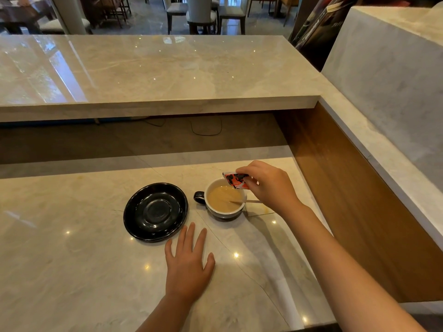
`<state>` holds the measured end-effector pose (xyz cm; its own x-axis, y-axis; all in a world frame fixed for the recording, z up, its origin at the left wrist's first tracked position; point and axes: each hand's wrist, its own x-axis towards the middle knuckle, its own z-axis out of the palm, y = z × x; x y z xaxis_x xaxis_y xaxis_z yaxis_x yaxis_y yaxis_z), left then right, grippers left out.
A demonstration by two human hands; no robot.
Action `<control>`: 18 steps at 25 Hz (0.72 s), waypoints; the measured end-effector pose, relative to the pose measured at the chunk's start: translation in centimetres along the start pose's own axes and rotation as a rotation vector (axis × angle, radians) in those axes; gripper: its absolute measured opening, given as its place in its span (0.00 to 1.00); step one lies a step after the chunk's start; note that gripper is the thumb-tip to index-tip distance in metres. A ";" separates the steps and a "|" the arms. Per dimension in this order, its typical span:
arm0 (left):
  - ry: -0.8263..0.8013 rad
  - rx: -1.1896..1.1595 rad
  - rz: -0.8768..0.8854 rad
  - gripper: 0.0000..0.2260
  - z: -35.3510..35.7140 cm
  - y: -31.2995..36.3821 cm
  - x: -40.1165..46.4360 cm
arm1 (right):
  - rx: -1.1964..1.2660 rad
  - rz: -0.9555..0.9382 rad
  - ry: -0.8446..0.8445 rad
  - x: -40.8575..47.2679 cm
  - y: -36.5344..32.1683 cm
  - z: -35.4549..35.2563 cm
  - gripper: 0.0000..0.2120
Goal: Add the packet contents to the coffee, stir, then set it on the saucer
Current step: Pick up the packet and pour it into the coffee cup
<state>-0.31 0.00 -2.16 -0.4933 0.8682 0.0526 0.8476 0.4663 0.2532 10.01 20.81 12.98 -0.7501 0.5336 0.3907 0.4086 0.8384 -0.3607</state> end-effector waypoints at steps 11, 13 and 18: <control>-0.009 -0.007 0.005 0.27 -0.2 0.0 0.0 | 0.139 0.146 0.004 -0.3 0.3 0.5 0.11; -0.010 -0.012 0.006 0.27 -0.3 0.1 0.0 | 0.308 0.365 0.084 -0.5 0.2 0.5 0.10; -0.009 -0.021 0.012 0.26 -0.5 0.2 0.0 | 0.904 0.804 0.278 -3.7 0.2 -0.4 0.08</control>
<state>-0.25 0.00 -1.62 -0.4812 0.8754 0.0469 0.8492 0.4522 0.2725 13.05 19.07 11.81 -0.2719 0.9586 -0.0846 0.1134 -0.0554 -0.9920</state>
